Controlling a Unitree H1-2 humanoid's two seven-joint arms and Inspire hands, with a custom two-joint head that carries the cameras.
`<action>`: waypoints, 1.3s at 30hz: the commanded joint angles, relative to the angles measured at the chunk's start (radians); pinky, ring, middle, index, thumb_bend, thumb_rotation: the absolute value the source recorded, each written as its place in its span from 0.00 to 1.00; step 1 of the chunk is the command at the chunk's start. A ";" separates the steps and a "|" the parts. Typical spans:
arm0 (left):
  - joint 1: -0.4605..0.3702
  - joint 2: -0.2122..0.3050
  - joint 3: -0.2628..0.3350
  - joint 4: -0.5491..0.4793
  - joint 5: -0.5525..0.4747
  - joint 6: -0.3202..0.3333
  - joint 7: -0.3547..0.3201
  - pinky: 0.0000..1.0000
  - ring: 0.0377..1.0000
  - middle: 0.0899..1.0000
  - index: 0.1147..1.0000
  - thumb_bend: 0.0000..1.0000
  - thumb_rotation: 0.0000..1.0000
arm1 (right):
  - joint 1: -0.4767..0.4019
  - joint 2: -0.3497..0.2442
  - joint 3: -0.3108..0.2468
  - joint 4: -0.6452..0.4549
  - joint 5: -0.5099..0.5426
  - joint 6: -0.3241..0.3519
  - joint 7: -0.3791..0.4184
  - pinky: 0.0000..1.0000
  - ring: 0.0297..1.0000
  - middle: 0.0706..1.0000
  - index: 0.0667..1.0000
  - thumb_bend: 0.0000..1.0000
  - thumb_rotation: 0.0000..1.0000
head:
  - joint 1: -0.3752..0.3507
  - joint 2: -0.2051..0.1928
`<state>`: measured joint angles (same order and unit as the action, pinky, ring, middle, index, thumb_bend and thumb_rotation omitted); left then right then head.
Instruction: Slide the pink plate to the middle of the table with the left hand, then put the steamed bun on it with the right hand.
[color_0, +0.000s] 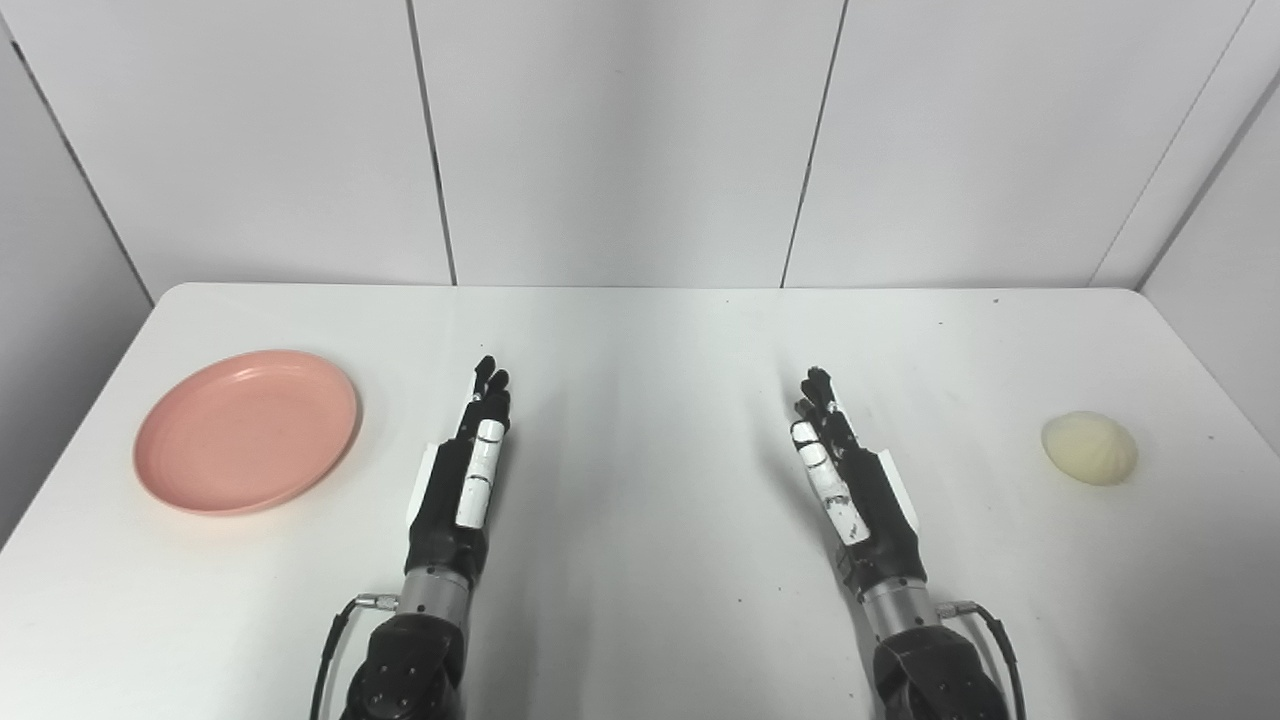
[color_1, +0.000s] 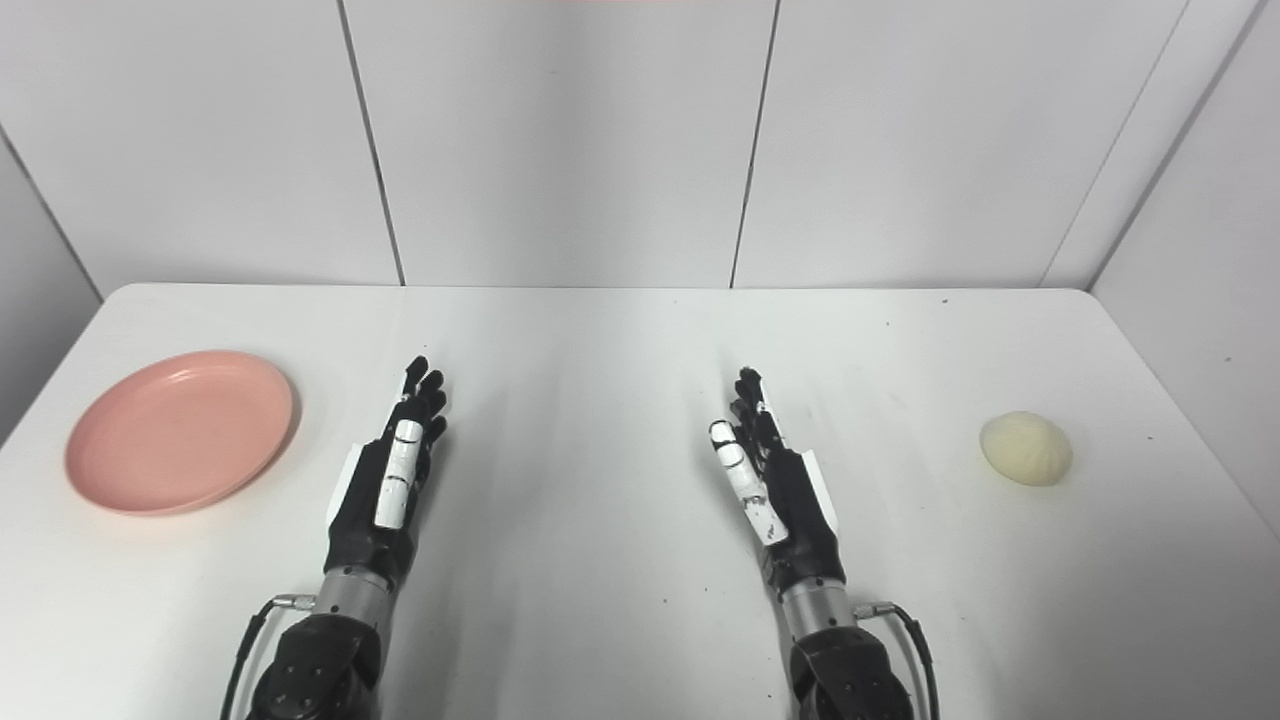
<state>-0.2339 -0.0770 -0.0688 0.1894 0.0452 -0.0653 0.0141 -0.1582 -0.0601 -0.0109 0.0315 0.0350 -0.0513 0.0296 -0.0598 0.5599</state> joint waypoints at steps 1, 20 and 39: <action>0.012 0.008 0.003 0.007 -0.009 0.004 -0.011 1.00 1.00 1.00 1.00 0.67 1.00 | -0.025 0.014 -0.010 -0.011 0.002 -0.042 -0.014 1.00 1.00 1.00 1.00 0.59 0.81 | -0.002 -0.002; 0.015 0.017 -0.005 -0.007 -0.058 0.037 -0.072 1.00 1.00 1.00 1.00 0.61 1.00 | -0.042 0.018 -0.035 0.017 -0.010 -0.055 -0.050 1.00 1.00 1.00 1.00 0.54 0.87 | -0.004 -0.003; -0.015 -0.026 -0.012 0.083 -0.018 -0.047 -0.017 1.00 1.00 1.00 1.00 0.63 1.00 | -0.012 -0.040 -0.047 0.029 0.054 -0.077 0.017 1.00 1.00 1.00 1.00 0.54 0.89 | 0.280 -0.101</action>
<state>-0.2500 -0.0836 -0.0796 0.2229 0.0119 -0.0683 -0.0249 -0.1716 -0.0915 -0.0474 0.0592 0.0684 -0.0576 0.0278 0.2207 0.4587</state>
